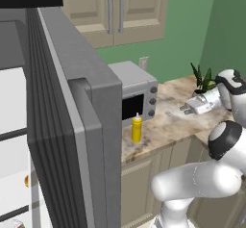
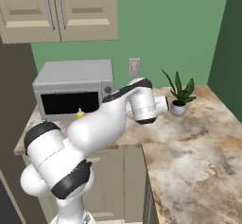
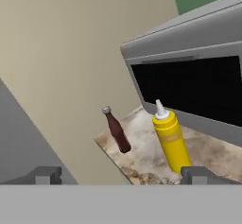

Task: Place the mustard and ketchup from the counter to the top shelf of the fridge. If the existing items in the fridge are on the top shelf, move them to other shelves.

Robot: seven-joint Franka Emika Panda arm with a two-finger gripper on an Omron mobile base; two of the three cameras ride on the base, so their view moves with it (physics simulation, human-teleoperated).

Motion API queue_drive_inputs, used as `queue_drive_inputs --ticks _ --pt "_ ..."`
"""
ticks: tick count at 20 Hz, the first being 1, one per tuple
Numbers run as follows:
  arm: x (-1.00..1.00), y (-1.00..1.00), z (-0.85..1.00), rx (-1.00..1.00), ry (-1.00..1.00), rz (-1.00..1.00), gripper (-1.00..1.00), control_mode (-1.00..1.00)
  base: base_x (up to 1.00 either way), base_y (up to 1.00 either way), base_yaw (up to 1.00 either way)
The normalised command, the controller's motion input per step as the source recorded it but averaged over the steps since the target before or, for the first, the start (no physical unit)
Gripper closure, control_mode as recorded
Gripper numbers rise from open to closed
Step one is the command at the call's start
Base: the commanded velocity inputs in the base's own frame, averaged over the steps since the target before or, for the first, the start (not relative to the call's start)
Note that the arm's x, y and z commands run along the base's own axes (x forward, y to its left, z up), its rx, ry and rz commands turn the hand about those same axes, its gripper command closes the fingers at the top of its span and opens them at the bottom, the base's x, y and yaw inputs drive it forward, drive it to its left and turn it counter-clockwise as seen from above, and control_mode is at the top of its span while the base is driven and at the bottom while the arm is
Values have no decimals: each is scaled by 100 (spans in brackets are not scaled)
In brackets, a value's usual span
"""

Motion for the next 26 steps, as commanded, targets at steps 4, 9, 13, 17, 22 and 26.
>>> queue_drive_inputs --ticks 4,9,13,17,22,26 --pt "-2 55 -43 0 -24 0 -100 -100 0 0 0" --pt "0 56 -35 0 -18 0 -100 -100 0 0 0" --pt "0 35 -32 4 -10 -1 -100 -100 0 0 0" --pt "4 27 -22 5 -9 -6 -100 -100 0 0 0" --pt "17 40 -10 1 -1 -10 -100 -100 0 0 0" --pt "31 33 -17 0 -1 -8 -100 -100 0 0 0"
